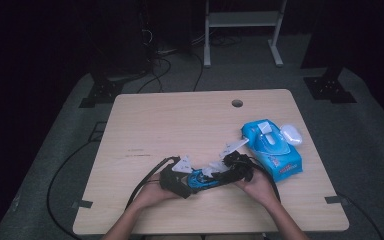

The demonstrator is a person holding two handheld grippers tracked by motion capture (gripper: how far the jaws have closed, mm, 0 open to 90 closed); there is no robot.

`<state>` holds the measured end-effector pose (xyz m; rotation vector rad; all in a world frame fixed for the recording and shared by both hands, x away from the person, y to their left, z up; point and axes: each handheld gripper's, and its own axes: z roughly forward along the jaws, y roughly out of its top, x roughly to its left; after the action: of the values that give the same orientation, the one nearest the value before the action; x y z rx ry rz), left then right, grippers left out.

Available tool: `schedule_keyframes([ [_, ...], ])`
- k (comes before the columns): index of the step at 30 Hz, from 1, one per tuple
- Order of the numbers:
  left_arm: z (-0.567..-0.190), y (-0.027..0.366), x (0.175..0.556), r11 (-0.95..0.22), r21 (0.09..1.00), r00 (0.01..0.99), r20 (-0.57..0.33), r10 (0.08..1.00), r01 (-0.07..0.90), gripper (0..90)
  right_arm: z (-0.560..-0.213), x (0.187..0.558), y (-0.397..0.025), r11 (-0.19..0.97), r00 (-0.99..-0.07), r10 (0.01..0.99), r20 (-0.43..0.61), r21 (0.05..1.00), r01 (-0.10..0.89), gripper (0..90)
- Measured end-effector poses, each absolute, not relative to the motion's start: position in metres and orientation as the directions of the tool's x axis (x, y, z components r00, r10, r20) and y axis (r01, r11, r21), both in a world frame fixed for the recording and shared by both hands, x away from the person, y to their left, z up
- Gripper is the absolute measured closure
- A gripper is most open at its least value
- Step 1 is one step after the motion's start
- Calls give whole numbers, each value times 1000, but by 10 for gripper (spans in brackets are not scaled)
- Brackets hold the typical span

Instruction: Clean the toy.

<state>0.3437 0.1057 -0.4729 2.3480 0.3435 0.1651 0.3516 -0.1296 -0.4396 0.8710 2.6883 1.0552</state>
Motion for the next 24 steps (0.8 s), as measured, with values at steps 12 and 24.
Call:
schedule_keyframes([
  [12, -473, 105, 343, -684, 701, 954, 17, 299, 201, 248, -424, 342, -158, 559, -815, 575, 76, 691, 459, 802],
  [24, -473, 105, 343, -687, 699, 954, 23, 299, 199, 249, -435, 328, -155, 588, -831, 546, 109, 657, 472, 700],
])
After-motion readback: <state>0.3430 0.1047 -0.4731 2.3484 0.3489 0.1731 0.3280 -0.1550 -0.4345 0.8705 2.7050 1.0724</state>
